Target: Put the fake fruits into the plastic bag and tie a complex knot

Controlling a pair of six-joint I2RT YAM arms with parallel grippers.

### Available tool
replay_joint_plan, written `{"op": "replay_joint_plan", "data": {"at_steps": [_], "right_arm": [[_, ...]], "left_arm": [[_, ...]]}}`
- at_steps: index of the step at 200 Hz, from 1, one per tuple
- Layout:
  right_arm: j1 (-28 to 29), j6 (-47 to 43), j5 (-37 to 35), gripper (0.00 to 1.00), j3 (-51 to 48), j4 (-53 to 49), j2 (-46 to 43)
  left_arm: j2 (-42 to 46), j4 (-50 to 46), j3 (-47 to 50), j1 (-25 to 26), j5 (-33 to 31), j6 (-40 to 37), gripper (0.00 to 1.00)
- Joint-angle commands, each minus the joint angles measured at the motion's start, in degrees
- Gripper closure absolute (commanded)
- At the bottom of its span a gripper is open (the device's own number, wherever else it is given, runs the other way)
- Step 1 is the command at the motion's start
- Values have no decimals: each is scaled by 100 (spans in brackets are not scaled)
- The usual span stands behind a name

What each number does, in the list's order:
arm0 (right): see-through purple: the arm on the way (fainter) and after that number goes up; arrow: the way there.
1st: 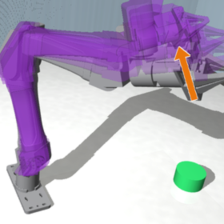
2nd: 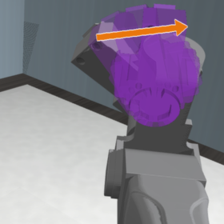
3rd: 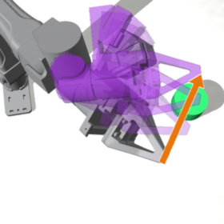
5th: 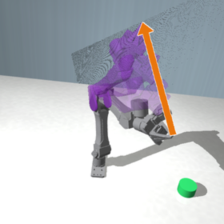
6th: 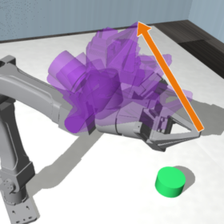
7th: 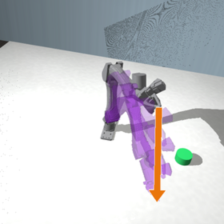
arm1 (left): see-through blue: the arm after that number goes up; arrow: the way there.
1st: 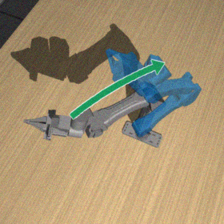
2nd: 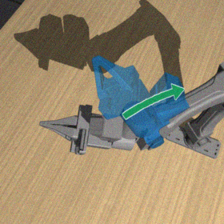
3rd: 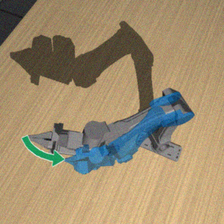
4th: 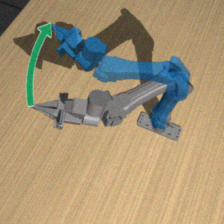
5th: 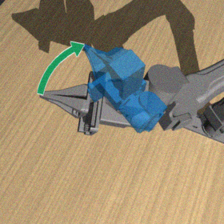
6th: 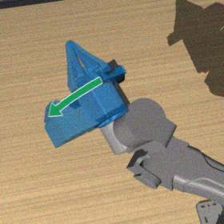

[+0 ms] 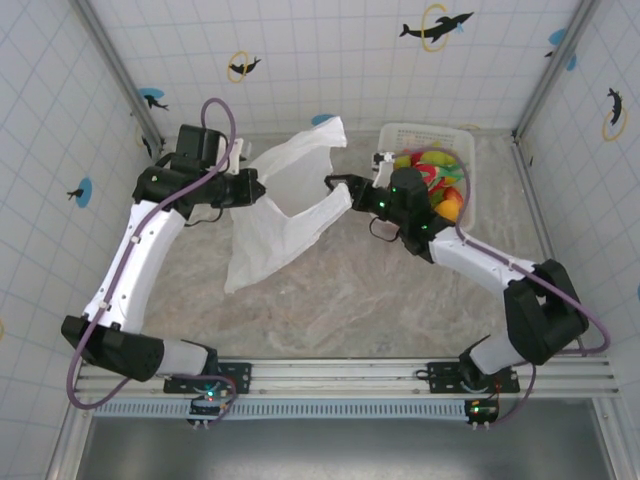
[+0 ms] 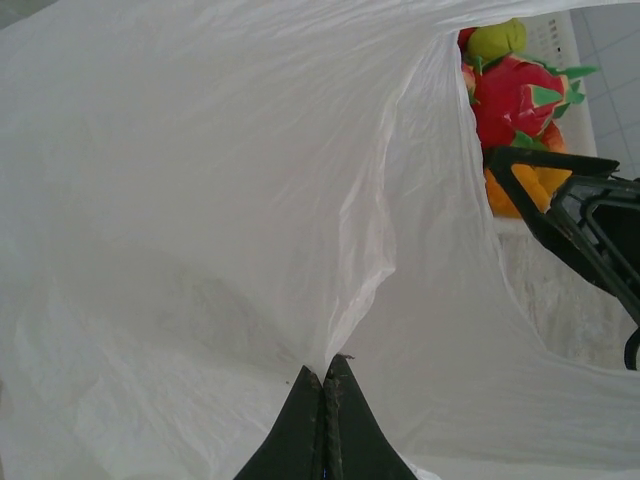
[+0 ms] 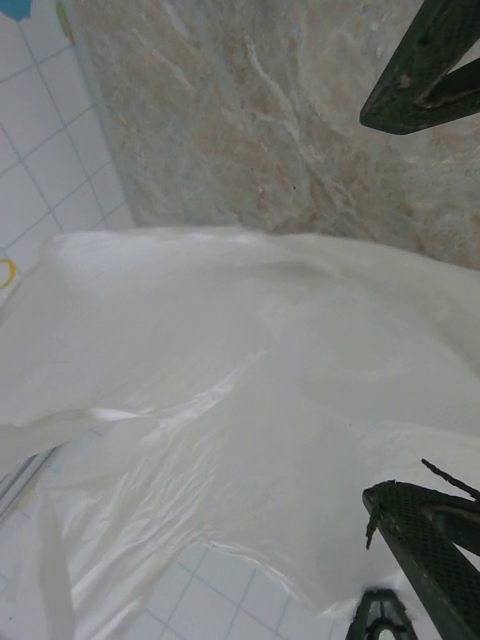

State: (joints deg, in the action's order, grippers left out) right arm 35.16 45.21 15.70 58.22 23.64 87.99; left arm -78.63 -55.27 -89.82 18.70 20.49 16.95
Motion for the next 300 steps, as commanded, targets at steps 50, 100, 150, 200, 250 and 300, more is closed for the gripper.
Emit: {"op": "replay_joint_plan", "data": {"at_steps": [50,100,150,200,250,300], "right_arm": [[257,-27,-214,50,70,-1468,193],[82,-879,-886,96,-188,-3099,-370],[-121,-1580,-1038,96,-419,-4098,-615],[-70,-2174,-590,63,-518,-3366,-1032],[-262,-3616,-1653,20,-512,-3906,-2117],[-76,-4790,-1273,0,-952,-3526,-3761]], "left_arm": [[-30,371,-158,26,-387,71,100],[-353,34,-846,-157,-1126,-116,100],[-513,-172,-1169,-428,-1365,-200,100],[-299,143,-700,-326,-226,-406,100],[-50,7,-291,-172,-168,-264,100],[7,38,-134,-119,-168,-202,100]]}}
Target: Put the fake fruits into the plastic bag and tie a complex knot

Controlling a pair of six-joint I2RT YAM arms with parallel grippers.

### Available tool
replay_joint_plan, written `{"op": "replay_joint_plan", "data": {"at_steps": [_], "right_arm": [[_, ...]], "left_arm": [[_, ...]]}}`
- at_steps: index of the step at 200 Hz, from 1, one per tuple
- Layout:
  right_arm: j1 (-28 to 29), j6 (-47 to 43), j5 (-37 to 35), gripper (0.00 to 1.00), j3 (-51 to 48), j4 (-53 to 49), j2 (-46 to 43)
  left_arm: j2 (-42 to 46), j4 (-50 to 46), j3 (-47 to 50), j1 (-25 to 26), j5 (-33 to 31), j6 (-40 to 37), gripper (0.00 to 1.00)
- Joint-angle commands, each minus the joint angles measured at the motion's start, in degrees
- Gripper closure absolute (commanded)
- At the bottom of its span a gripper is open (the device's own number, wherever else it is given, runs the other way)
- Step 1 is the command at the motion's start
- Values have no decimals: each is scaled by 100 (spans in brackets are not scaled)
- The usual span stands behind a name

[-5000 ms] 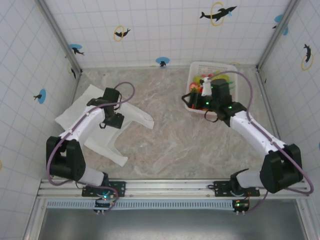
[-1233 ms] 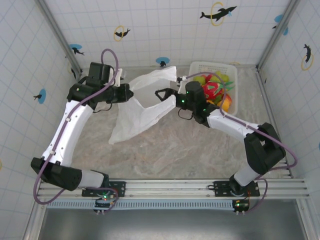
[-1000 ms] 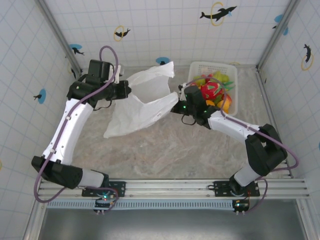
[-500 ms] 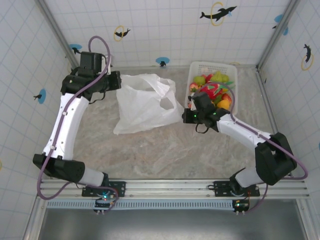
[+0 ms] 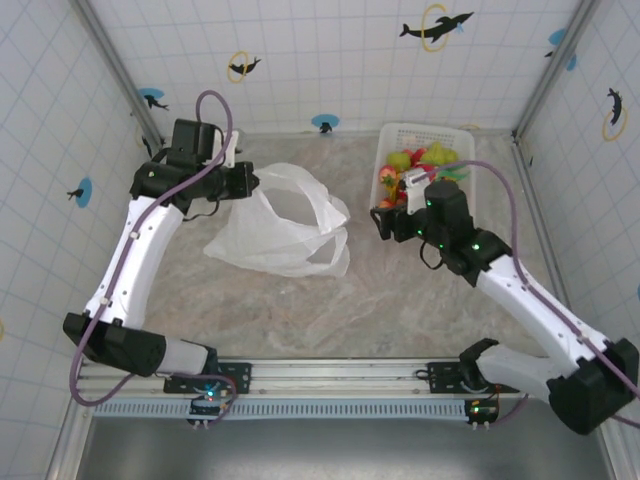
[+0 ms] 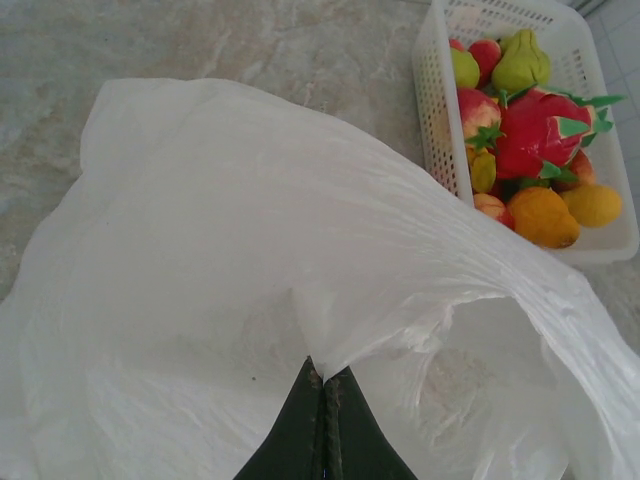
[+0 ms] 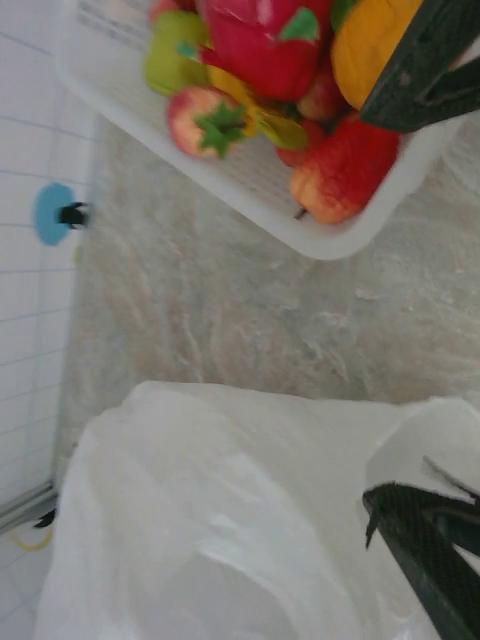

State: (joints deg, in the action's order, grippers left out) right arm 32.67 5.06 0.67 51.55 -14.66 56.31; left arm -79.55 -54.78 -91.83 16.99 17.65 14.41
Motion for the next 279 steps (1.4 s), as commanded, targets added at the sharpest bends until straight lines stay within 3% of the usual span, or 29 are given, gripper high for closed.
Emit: {"op": "replay_joint_plan", "data": {"at_steps": [1,24,53,83,144,180,234,265,279], "right_arm": [[185,-776,240,0,-290,327,-612],[798,-664,169,0,-182,464,-643],[1816,-65,-1184,0,100,837,47],[2382,487,-1301,0,7,1456,502],[2623,1120,-1518,0,-62,1562,269],[2725,1482,-1038,1,84,1481,498],[3104,1869,-594,0,-139,2211,1023],[3114,1828,-688,15,102,2346,1414],[3106,1760,-664,31,289,2215,1577]], "left_arm": [[98,-13,68,55,116,52,100],[89,28,103,85,116,87,100],[73,82,139,98,99,109,100],[47,73,106,111,81,123,100],[18,64,121,127,1,105,100],[-8,38,85,119,-42,95,100],[-16,38,87,128,-44,103,100],[-8,57,108,128,-34,98,100],[5,56,121,122,-34,84,100]]}}
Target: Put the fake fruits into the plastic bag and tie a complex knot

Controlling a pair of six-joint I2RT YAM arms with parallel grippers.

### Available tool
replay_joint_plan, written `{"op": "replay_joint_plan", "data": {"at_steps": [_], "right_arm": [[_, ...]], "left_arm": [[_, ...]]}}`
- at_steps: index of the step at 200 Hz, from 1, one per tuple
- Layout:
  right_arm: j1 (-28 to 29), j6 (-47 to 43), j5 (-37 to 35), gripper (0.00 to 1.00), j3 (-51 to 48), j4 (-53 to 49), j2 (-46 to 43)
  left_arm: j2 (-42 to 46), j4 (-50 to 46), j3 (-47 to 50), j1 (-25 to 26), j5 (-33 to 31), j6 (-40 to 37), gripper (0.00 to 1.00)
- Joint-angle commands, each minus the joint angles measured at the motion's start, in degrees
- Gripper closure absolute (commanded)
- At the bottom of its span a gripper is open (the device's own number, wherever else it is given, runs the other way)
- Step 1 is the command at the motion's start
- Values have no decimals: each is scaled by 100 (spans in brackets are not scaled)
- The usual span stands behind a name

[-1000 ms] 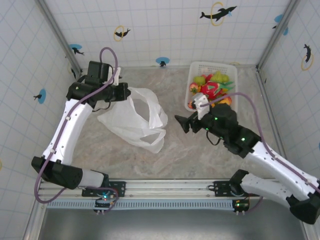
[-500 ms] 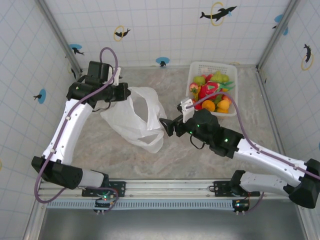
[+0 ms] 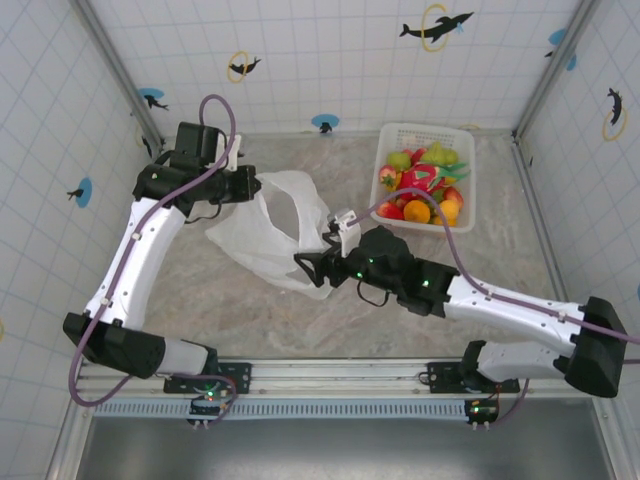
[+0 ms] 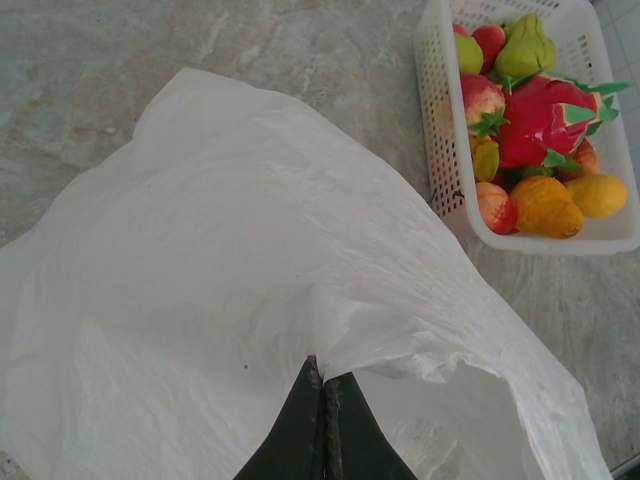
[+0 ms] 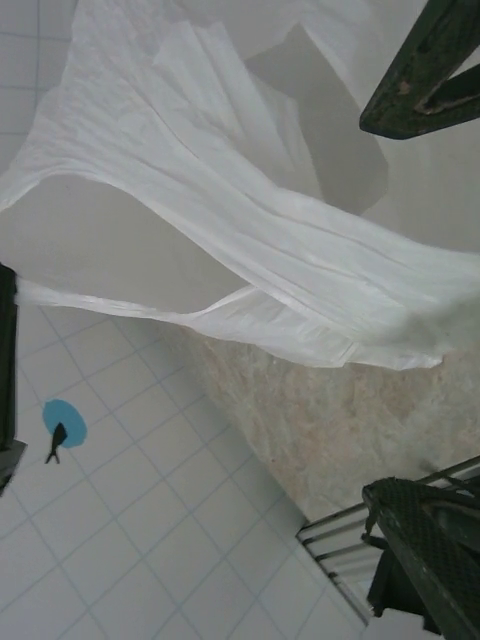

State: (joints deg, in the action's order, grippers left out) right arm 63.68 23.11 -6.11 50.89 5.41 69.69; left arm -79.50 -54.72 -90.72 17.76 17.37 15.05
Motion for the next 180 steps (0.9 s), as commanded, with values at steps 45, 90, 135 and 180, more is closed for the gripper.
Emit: {"op": "replay_joint_plan", "data": {"at_steps": [45,90,135,180], "right_arm": [[-223,-75,340,98,738,-150,224],[-653,-123,866,100,1249,-528,78],[-808,-176,1034,100,1606,-653,220],[-848,-160,990,100,1607,-678,230]], "left_arm": [[84,27,77,47,-113,-78,100],[292,214,506,35,63,-416,88],[872,1011,872,39,932,-248,41],[1297,1036,1611,550,-223,-273,31]]}}
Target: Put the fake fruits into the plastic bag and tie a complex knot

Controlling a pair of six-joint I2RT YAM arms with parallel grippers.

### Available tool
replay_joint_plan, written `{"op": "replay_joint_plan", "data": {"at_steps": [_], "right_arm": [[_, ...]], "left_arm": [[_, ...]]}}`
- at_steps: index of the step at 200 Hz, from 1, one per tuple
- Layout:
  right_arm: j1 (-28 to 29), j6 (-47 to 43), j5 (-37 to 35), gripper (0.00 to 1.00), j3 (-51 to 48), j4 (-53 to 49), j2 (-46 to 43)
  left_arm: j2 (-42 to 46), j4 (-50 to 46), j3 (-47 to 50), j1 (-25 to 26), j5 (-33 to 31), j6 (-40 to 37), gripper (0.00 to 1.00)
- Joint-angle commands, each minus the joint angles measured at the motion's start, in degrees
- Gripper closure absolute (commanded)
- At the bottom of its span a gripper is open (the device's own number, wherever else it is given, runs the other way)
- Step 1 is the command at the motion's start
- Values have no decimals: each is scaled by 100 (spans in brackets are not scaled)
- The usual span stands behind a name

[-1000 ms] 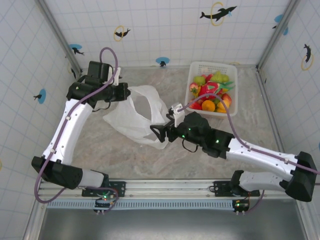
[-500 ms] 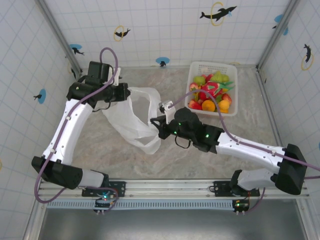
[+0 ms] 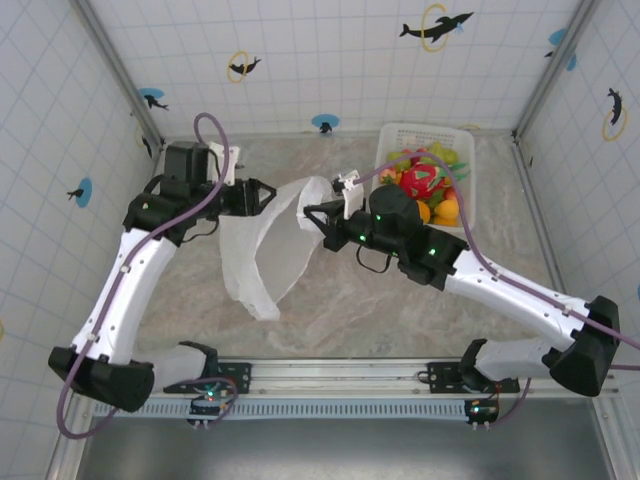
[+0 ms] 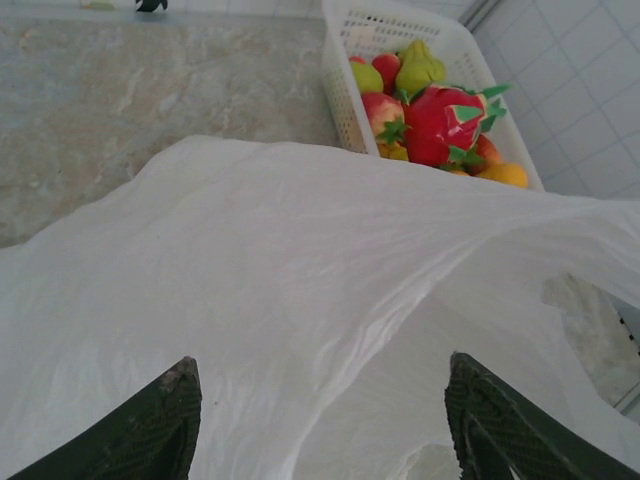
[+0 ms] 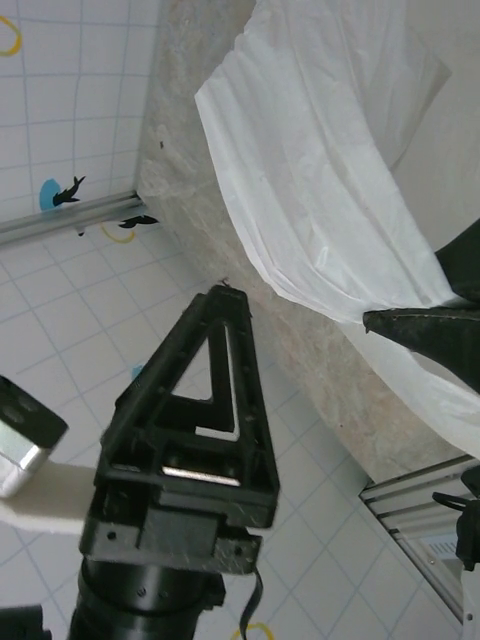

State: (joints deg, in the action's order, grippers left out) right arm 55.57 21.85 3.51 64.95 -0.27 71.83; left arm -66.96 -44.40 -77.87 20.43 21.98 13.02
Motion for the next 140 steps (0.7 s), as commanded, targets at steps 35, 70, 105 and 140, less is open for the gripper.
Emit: {"op": "replay_joint_plan", "data": {"at_steps": [35,70,105,140], "right_arm": [[-80,27,19,100,211,-118,-3],[-99,88,1,100,201,-87,-27],[-190,280,100,100,108,66,-90],[-328,513,278,100,-34,221,-201]], "left_arm": [[72,2,728,871,-1195,-270,27],[-155,214,1131,1209,-1668,-358,28],[-623,267,1035,1441,-2838,-289,35],[-707,560,883,1465,-3446,-348,62]]}}
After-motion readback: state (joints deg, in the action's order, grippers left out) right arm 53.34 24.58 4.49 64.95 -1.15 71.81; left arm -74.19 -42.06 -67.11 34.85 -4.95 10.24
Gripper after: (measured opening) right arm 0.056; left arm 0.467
